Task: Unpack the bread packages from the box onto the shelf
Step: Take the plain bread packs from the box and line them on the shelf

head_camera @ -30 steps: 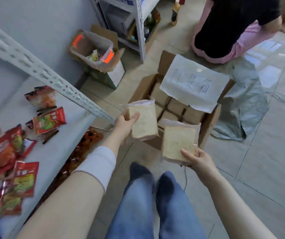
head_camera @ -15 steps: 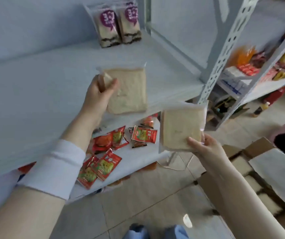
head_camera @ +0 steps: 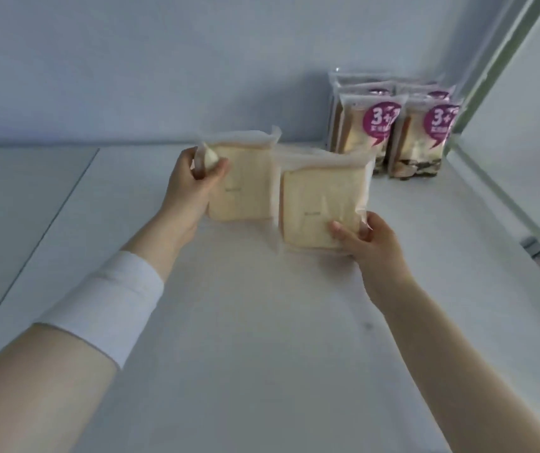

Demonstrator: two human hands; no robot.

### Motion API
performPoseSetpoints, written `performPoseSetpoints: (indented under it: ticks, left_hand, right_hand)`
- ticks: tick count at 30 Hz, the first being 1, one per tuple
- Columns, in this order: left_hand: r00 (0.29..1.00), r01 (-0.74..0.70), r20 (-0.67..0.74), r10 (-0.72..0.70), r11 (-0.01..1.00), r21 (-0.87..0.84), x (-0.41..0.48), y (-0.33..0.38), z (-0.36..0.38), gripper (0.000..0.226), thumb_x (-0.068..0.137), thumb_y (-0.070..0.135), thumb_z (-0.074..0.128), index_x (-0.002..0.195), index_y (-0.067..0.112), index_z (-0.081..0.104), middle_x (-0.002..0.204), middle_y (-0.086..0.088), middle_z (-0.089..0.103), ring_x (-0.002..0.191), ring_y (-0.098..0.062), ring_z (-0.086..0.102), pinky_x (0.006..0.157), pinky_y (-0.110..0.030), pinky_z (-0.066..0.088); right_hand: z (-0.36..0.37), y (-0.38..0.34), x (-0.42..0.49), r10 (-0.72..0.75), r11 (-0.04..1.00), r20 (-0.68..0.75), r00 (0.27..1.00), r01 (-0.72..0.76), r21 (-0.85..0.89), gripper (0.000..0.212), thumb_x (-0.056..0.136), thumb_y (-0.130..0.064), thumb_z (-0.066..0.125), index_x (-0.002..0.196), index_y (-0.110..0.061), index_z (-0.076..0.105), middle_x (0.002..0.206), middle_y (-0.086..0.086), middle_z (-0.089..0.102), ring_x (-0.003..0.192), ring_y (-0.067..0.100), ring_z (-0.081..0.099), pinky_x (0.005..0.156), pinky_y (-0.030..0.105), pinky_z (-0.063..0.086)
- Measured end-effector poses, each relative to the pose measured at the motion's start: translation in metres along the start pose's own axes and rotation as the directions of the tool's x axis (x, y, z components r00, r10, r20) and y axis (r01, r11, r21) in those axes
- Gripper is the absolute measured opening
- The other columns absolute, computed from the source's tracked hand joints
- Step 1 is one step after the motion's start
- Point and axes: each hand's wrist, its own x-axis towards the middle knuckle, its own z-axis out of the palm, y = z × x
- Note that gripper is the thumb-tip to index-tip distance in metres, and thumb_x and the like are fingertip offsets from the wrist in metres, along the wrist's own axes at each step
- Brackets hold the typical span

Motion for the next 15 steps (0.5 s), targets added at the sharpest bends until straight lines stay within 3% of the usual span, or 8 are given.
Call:
performPoseSetpoints:
  ticks: [4,6,11,15]
  left_hand:
    - [0.994,-0.008,-0.106,0.003,0.999,-0.047,0.074,-0.019,0.001,0.016,0.084,0.016,0.065,0.085,0.024,0.051,0.083,0.006,0.058,0.078,-0.010,0.056,0.081,-0.035,0.046]
    - [0.994,-0.018,-0.105,0.013,0.999,-0.049,0.103,-0.025,-0.003,0.016,0.083,0.017,0.065,0.084,0.024,0.050,0.082,0.005,0.057,0.079,-0.013,0.055,0.082,-0.039,0.046]
    - [0.994,-0.007,-0.112,-0.001,0.997,-0.073,0.148,-0.034,-0.005,0.019,0.069,0.030,0.066,0.083,0.026,0.054,0.084,0.004,0.060,0.083,-0.016,0.057,0.087,-0.044,0.050]
    - [0.991,-0.045,-0.131,0.034,0.995,-0.086,0.162,-0.036,0.007,0.021,0.074,0.023,0.070,0.085,0.025,0.052,0.083,0.005,0.060,0.077,-0.010,0.057,0.078,-0.033,0.050]
  right_hand:
    - [0.045,0.002,0.086,-0.072,0.996,-0.056,0.996,0.069,-0.051,0.020,0.081,-0.012,0.068,0.089,-0.017,0.050,0.095,0.009,0.062,0.083,0.017,0.058,0.078,0.030,0.048]
    - [0.063,0.002,0.117,-0.093,0.993,-0.090,0.992,0.086,-0.087,0.021,0.083,-0.016,0.067,0.089,-0.018,0.047,0.089,0.003,0.060,0.079,0.013,0.056,0.073,0.023,0.047]
    - [0.084,0.004,0.170,-0.185,0.962,-0.154,0.971,0.147,-0.229,0.030,0.085,-0.023,0.065,0.107,-0.016,0.046,0.099,0.003,0.058,0.091,0.014,0.054,0.080,0.021,0.042]
    - [0.093,0.002,0.194,-0.236,0.923,-0.227,0.945,0.144,-0.356,0.049,0.083,-0.026,0.067,0.124,-0.008,0.047,0.121,0.009,0.056,0.107,0.020,0.052,0.095,0.028,0.039]
